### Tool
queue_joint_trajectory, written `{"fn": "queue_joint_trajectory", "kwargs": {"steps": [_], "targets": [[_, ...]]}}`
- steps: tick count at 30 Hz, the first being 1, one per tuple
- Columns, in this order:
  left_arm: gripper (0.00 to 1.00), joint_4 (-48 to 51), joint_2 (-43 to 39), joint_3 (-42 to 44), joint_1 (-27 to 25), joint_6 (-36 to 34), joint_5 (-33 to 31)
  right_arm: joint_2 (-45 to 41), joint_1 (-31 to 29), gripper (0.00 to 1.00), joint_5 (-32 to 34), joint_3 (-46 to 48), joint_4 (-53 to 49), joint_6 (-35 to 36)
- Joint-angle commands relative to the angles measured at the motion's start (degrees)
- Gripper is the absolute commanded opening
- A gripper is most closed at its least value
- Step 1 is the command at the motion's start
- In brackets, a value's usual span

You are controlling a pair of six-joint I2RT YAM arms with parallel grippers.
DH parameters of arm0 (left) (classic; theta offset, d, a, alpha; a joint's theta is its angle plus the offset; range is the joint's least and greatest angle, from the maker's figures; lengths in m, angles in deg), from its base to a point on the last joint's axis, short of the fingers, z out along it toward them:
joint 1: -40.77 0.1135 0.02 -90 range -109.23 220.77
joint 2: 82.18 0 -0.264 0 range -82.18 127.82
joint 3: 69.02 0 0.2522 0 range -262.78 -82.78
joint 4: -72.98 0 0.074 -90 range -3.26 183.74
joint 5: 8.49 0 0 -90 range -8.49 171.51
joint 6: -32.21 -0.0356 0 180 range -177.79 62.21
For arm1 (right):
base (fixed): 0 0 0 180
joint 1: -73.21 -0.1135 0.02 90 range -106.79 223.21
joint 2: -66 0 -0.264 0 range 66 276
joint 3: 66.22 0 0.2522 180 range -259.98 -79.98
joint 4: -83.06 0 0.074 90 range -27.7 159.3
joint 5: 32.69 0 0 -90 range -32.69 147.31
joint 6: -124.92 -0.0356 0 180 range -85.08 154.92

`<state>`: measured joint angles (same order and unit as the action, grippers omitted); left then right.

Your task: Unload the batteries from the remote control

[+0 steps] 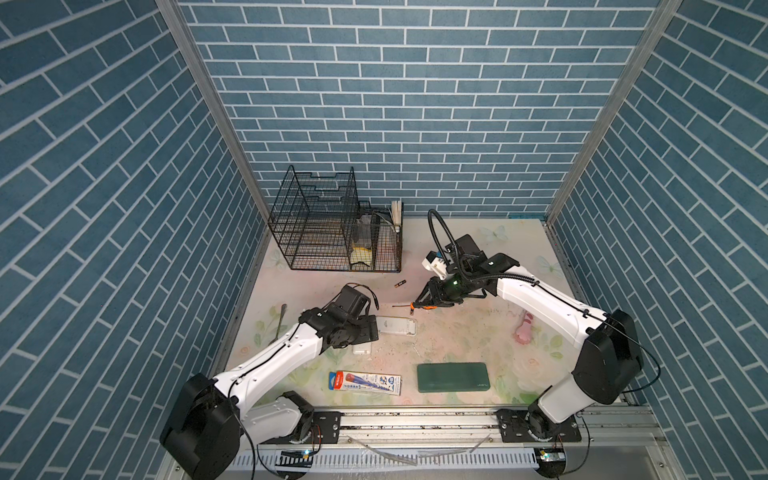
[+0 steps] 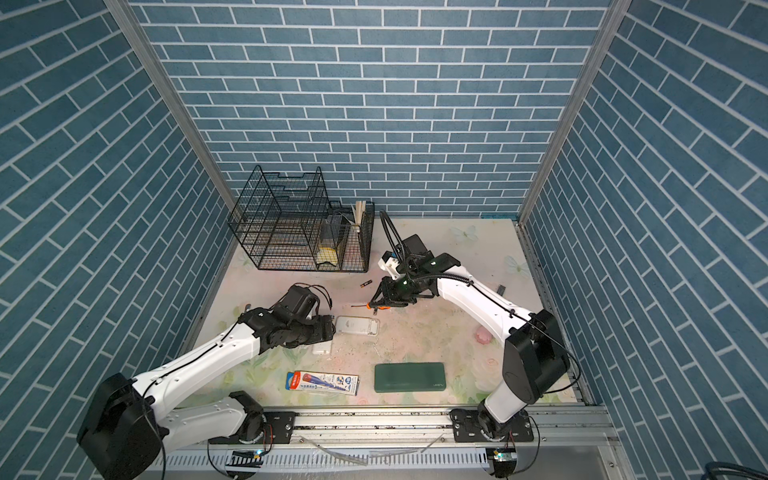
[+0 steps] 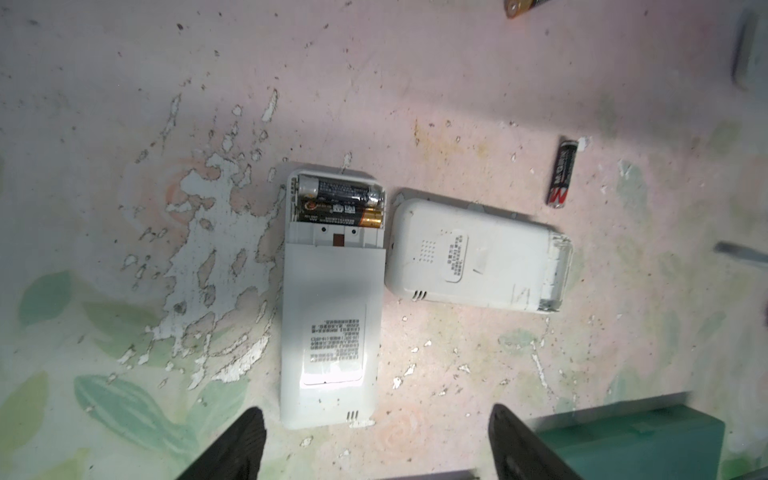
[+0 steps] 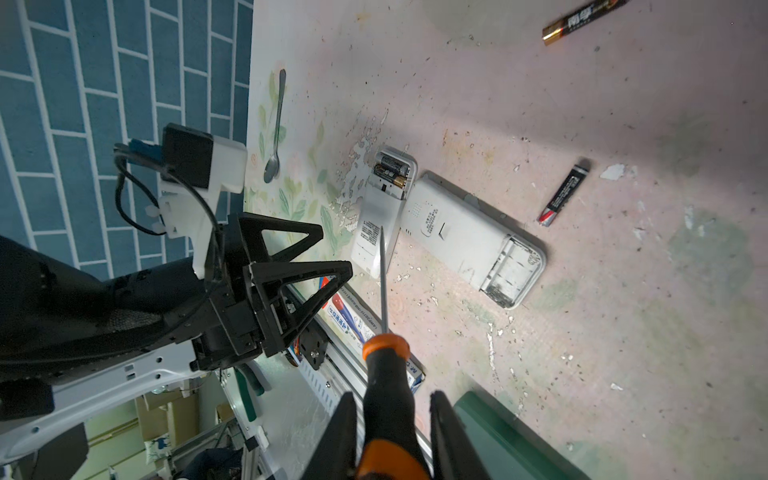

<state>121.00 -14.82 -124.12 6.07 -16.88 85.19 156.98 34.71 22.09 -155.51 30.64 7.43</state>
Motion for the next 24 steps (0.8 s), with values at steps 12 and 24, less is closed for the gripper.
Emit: {"fn": "queue_joint_trajectory", "kwargs": {"steps": [12, 24], "targets": [[0.84, 2.8, 7.5, -1.5, -2.9, -2.5, -4.1, -2.7, -2.3, 0.00, 6.2, 0.2, 1.0, 16.2], [0.69, 4.1, 10.0, -0.4, -3.0, -3.9, -7.0, -1.2, -4.8, 0.00, 8.6, -1.4, -1.3, 18.2]]}}
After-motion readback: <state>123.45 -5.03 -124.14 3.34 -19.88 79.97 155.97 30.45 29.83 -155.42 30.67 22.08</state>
